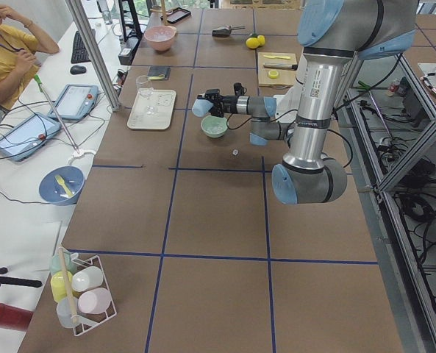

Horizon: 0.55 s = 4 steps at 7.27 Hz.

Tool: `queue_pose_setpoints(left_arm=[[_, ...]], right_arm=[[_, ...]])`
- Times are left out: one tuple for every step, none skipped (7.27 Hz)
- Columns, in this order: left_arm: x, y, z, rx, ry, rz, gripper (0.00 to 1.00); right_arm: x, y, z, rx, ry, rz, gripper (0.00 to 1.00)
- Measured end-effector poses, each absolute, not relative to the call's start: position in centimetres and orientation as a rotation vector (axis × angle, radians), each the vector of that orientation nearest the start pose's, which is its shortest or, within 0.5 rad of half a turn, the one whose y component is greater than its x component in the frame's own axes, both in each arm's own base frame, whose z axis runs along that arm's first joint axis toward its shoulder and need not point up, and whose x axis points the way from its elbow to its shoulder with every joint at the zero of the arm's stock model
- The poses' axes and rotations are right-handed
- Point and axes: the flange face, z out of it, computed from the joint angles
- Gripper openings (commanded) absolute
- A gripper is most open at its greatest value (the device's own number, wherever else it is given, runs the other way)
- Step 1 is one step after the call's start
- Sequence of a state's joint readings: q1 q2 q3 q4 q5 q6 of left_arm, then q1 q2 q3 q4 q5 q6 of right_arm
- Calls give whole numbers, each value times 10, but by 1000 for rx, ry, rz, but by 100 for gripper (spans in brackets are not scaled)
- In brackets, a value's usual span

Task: Pour ice into bowl

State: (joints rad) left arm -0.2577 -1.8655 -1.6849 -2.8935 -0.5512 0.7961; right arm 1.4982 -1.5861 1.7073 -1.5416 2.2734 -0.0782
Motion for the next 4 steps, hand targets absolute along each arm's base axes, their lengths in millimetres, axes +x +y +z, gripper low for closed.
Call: queue_pose_setpoints(left_arm=[[444,-342,305,1696,-155,574,0],[442,-340,303,1706,51,409,0],[441,-338,300,1697,267,246,0],[439,-336,293,1667,481,96,0]], right_arm=[[33,-496,600,147,-702,-196,100],[34,-496,600,147,-702,-196,100],[34,-496,600,149,-702,-196,100],[35,-496,600,149,-701,-196,100]])
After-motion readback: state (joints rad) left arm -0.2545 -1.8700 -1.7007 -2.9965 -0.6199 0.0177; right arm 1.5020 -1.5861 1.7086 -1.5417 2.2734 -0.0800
